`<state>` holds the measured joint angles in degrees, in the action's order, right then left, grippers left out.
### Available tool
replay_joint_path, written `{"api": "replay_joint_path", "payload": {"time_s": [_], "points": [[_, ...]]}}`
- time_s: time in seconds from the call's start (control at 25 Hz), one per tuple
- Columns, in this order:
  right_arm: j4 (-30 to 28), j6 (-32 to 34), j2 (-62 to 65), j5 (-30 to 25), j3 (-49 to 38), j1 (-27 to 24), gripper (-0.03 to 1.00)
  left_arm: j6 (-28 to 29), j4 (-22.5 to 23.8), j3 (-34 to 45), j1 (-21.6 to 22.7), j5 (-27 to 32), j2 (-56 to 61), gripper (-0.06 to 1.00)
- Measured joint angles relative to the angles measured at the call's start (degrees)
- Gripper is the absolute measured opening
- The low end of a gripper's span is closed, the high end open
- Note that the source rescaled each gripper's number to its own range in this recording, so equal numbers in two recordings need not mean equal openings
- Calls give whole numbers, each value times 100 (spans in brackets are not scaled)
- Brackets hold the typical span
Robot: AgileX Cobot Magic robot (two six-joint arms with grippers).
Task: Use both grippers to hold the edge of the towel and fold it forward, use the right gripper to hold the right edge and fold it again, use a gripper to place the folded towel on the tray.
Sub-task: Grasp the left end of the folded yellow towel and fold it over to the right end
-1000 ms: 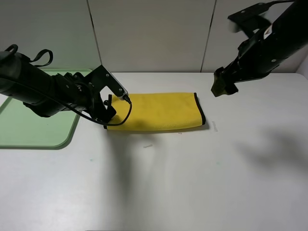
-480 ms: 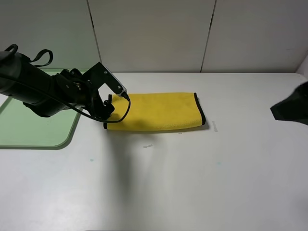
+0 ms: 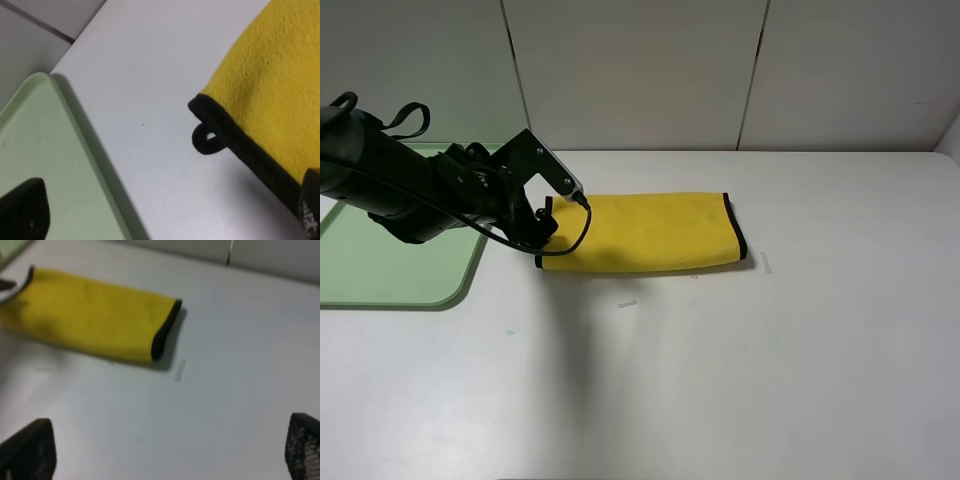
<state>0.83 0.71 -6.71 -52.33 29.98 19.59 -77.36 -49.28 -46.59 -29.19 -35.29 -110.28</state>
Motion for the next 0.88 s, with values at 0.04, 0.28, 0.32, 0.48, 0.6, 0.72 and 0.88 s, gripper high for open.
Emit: {"api": "replay_joint_path", "payload": {"time_s": [0.04,0.28,0.32,0.48,0.6,0.72,0.88], "points": [[0,5,161,-46,0,0,100,0,0,0,0,0,0,100],[0,10,698,-579,-144,0,100,0,0,1,0,0,0,100],[0,22,698,-585,-166,0,100,0,0,1,0,0,0,100],[0,39,698,-585,-170,0,100,0,0,18,0,-6,0,100],[0,45,698,-585,-170,0,100,0,0,18,0,-21,0,100],[0,50,698,-585,-170,0,100,70,0,18,0,-109,0,100],[0,50,698,-585,-170,0,100,435,0,18,0,-133,0,100]]}}
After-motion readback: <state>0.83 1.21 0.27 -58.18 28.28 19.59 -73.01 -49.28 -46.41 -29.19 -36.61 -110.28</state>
